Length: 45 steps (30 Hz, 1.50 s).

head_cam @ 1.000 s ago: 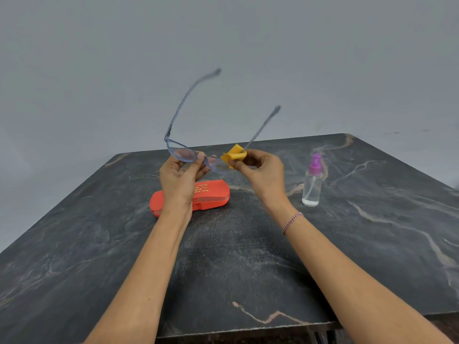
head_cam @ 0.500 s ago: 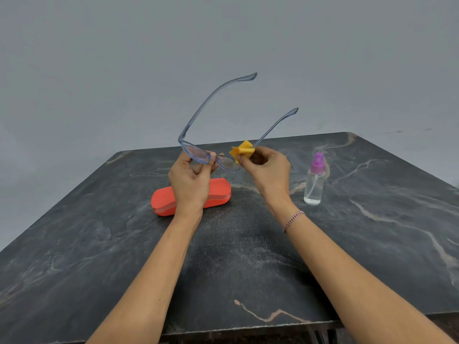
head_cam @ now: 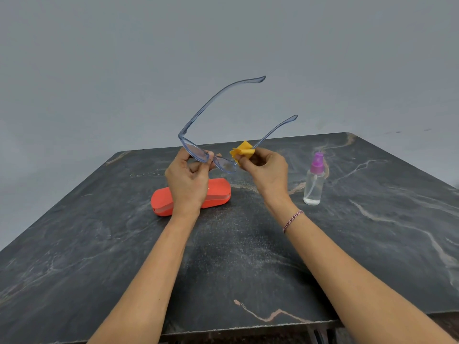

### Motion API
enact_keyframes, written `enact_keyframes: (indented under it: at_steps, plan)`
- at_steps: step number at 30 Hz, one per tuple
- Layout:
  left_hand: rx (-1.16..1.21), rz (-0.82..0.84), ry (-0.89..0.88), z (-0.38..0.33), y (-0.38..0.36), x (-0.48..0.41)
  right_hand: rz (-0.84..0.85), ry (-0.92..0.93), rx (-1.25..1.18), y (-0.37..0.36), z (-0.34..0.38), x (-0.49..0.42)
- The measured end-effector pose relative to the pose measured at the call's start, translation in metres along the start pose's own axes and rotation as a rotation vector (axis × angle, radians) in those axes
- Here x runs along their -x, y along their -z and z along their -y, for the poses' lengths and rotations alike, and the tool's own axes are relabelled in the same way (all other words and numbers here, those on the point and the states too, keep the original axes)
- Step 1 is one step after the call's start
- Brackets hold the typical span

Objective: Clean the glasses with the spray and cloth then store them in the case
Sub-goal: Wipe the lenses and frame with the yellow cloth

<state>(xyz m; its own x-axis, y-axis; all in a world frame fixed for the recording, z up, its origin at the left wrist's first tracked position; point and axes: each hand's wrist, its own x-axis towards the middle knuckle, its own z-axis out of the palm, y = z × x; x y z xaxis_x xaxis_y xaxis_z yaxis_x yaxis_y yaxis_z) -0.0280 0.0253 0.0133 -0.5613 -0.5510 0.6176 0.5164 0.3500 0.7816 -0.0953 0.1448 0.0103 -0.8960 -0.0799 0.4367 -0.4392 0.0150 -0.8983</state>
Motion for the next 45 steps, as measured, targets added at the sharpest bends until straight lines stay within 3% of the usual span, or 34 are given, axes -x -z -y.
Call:
enact_keyframes:
  at_steps: [8, 14, 20, 29, 38, 45]
  plan:
    - [-0.074, 0.028, 0.042, 0.005, 0.011, -0.01, -0.154, 0.053, -0.082, 0.014, 0.014, -0.006]
    - [-0.166, 0.003, 0.07, 0.006, 0.023, -0.017, -0.249, 0.227, 0.014, 0.028, 0.027, -0.007]
    - [-0.175, -0.04, 0.105, 0.008, 0.028, -0.021, -0.297, 0.355, -0.063, 0.032, 0.034, -0.004]
    - [-0.086, 0.0, 0.143, 0.004, 0.021, -0.016, -0.241, 0.2, -0.059, 0.031, 0.022, -0.013]
    - [0.131, 0.014, 0.215, 0.002, 0.008, -0.009, 0.105, 0.054, 0.115, 0.001, 0.0, 0.0]
    - [0.212, 0.118, 0.351, 0.004, 0.009, -0.012, 0.055, -0.056, -0.068, 0.006, 0.0, -0.003]
